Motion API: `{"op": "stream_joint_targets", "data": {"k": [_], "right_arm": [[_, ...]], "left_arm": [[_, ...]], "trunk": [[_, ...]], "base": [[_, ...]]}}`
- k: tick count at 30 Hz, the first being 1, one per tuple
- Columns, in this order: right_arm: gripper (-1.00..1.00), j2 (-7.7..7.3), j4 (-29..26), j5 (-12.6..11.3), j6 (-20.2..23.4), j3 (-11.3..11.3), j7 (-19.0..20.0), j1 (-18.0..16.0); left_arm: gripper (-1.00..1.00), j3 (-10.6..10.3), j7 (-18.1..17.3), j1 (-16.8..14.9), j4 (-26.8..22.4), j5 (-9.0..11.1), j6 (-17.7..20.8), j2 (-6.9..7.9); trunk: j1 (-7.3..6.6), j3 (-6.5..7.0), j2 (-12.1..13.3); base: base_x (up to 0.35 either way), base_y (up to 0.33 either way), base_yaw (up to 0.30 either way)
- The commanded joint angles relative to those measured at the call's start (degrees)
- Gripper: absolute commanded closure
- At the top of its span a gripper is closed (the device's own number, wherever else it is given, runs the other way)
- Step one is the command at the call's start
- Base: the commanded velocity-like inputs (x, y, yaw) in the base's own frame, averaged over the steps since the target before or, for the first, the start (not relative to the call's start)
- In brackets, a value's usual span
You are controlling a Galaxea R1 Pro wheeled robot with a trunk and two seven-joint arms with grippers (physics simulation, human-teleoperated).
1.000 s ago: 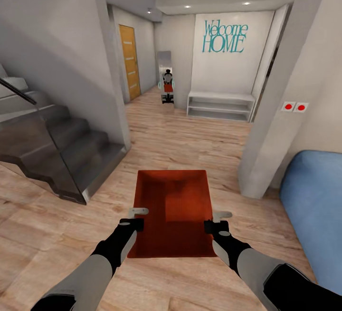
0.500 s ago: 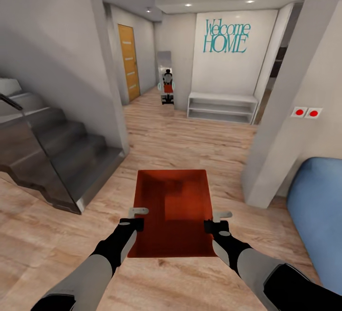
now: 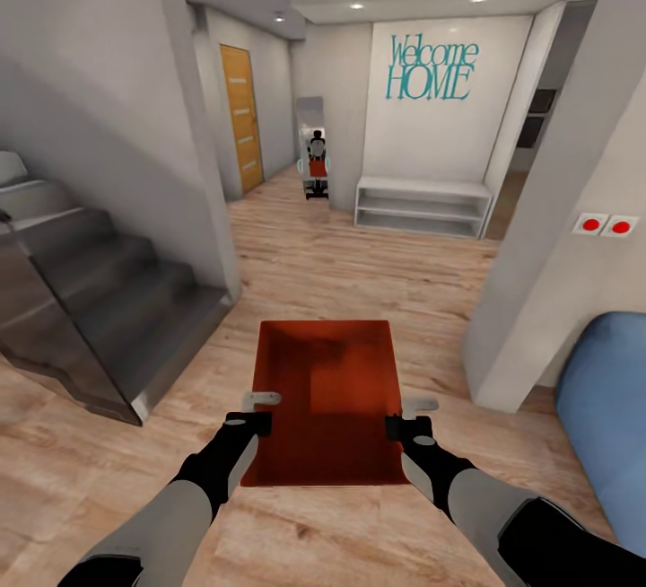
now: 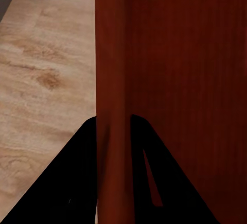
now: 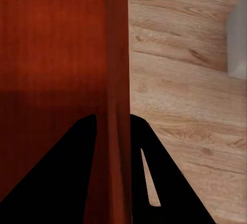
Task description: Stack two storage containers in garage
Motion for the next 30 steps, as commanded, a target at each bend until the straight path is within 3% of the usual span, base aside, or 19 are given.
{"op": "stream_joint_targets", "data": {"k": [1, 30], "right_arm": [[1.0, -0.02, -0.18, 0.51, -0.2, -0.91, -0.33, -0.1], [1.0, 0.17, -0.18, 0.68, -0.2, -0.71, -0.3, -0.1]], "left_arm": [[1.0, -0.71, 0.44, 0.0, 2.84, 0.88, 1.08, 0.06], [1.0, -0.71, 0.44, 0.0, 2.93, 0.94, 1.08, 0.1]], "trunk": [[0.07, -0.1, -0.12], [0.07, -0.1, -0.12]], "base": [[0.321, 0.0, 0.0], [0.321, 0.0, 0.0]]}}
